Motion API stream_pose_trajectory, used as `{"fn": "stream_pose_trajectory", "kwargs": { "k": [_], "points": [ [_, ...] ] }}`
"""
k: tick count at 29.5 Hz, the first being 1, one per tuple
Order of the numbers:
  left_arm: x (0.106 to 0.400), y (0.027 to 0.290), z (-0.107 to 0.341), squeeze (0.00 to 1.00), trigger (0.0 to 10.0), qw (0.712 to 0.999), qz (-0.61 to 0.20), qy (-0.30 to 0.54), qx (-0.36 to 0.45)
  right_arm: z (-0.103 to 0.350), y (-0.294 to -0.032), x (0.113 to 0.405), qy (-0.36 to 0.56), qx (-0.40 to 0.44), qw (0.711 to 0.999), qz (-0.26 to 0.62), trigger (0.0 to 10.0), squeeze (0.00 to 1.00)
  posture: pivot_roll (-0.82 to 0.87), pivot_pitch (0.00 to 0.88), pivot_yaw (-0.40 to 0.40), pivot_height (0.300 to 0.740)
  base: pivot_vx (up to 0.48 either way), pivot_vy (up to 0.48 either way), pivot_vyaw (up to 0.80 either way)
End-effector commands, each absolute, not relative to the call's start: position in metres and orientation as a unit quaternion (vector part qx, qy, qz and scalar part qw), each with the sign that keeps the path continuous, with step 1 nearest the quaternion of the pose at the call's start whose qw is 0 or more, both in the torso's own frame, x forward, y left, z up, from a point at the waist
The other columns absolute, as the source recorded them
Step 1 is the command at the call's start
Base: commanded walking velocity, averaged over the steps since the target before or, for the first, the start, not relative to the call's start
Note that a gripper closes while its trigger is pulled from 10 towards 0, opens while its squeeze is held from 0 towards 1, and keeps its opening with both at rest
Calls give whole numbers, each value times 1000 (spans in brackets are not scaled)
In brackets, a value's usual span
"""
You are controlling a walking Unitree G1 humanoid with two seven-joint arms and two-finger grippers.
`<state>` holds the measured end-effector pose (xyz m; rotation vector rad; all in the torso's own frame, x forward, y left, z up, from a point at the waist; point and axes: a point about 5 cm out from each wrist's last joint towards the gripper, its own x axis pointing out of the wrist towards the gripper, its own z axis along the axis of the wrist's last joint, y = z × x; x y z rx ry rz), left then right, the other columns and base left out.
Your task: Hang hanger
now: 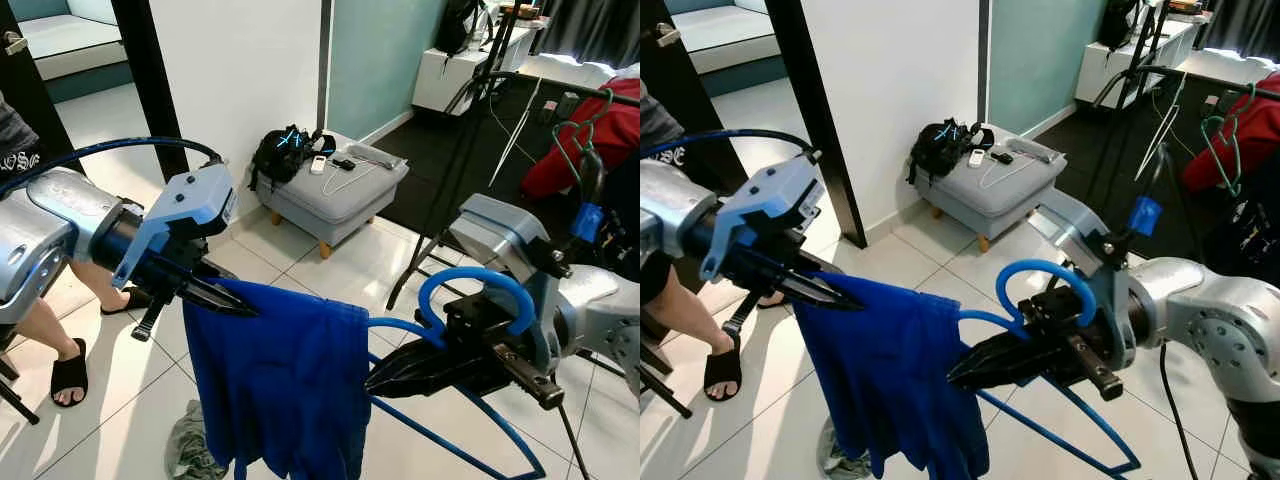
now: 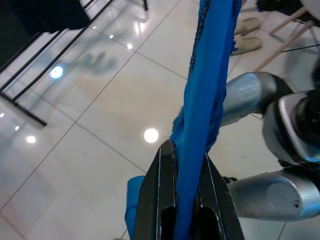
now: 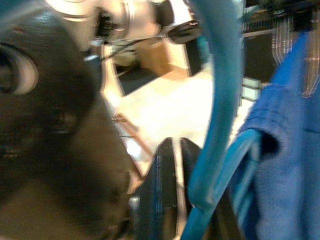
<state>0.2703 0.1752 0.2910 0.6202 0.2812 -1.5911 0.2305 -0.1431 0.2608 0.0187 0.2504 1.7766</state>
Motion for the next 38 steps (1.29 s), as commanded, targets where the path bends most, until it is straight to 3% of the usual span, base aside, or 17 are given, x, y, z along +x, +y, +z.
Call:
{"fn": "stream_pose_trajectory", "kwargs": {
  "k": [1,3,9,15,17,21,22,23,24,27,28,31,32,33,34,35,38],
  "points": [
    [274,178,287,0,0,658,-692,123,269,260,-149,241,96,-7,654,750,10000,1000,-78,0,-7,740,0,0,0],
    [276,183,285,0,0,669,-683,127,263,258,-158,250,93,-8,681,727,10000,1000,-76,0,-6,740,0,0,0],
    [280,188,282,0,0,684,-670,130,258,259,-171,254,92,-8,701,707,10000,1000,-76,0,-6,740,0,0,0],
    [291,203,274,0,0,720,-635,138,245,254,-200,259,105,-14,740,664,10000,1000,-79,0,-3,740,0,0,0],
    [300,213,261,0,0,752,-600,142,232,244,-219,266,108,-25,787,606,10000,1000,-84,0,2,740,0,0,0],
    [307,217,252,0,0,779,-572,137,215,235,-227,274,97,-34,822,560,10000,1000,-86,0,5,740,0,0,0],
    [310,216,245,0,0,796,-556,132,199,231,-227,280,81,-43,845,528,10000,875,-85,0,12,740,0,0,0],
    [310,216,245,0,0,796,-556,132,199,231,-227,280,81,-43,845,528,10000,875,-85,0,12,740,0,0,0],
    [314,214,238,0,0,819,-531,126,178,227,-227,290,60,-40,874,480,10000,82,-82,0,17,740,0,0,0],
    [317,213,232,0,0,833,-514,124,163,225,-226,297,48,-35,892,447,10000,82,-82,0,17,740,0,0,0],
    [320,208,223,0,0,856,-485,117,136,224,-222,307,24,-20,915,403,10000,0,-69,0,21,740,0,0,0],
    [324,195,201,0,0,901,-414,106,71,222,-208,325,-23,18,943,332,10000,0,-59,0,25,740,0,0,0],
    [324,195,201,0,0,901,-414,106,71,222,-208,325,-23,18,943,332,10000,0,-59,0,25,740,0,0,0],
    [323,192,193,0,3373,913,-389,105,60,222,-201,332,-43,30,948,313,10000,0,-37,0,29,740,0,0,0],
    [323,192,193,0,3373,913,-389,105,60,222,-201,332,-43,30,948,313,10000,0,-37,0,29,740,0,0,0],
    [321,188,186,0,10000,925,-364,101,32,222,-193,340,-62,45,953,292,10000,0,-32,0,30,740,0,0,0],
    [315,186,177,0,10000,942,-323,93,6,224,-174,351,-97,63,955,273,10000,0,5,0,30,740,0,0,0]
  ]
}}
